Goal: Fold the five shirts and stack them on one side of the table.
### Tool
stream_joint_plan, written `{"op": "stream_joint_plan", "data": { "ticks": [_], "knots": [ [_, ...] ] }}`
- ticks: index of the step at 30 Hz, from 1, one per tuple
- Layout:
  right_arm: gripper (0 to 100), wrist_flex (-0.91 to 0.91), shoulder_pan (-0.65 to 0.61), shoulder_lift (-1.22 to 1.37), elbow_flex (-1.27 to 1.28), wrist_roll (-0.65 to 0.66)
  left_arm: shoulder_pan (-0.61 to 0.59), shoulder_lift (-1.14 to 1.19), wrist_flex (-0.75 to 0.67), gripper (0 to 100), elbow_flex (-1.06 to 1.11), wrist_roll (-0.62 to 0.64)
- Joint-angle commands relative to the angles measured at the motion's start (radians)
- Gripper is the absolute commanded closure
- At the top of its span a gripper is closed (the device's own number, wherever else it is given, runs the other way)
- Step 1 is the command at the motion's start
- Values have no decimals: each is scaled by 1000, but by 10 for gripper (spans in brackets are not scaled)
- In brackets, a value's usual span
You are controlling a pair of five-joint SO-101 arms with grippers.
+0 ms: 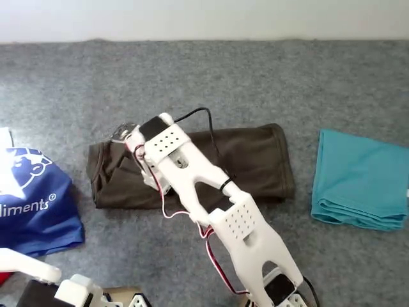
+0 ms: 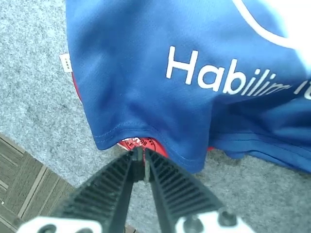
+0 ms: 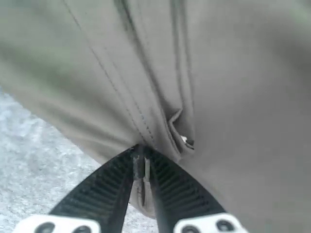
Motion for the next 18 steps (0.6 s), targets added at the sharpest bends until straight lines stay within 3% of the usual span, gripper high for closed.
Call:
{"op": "stream_joint_plan", "data": {
  "ticks": [1, 10, 18],
  "knots": [
    [989, 42, 18, -143, 0, -20, 8, -12, -3, 985, -27, 8],
    [989, 45, 88, -426, 80, -23, 9, -12, 91, 985, -136, 8],
    [981, 30, 383, -664, 483, -64, 72, -12, 255, 985, -275, 8]
  ]
}}
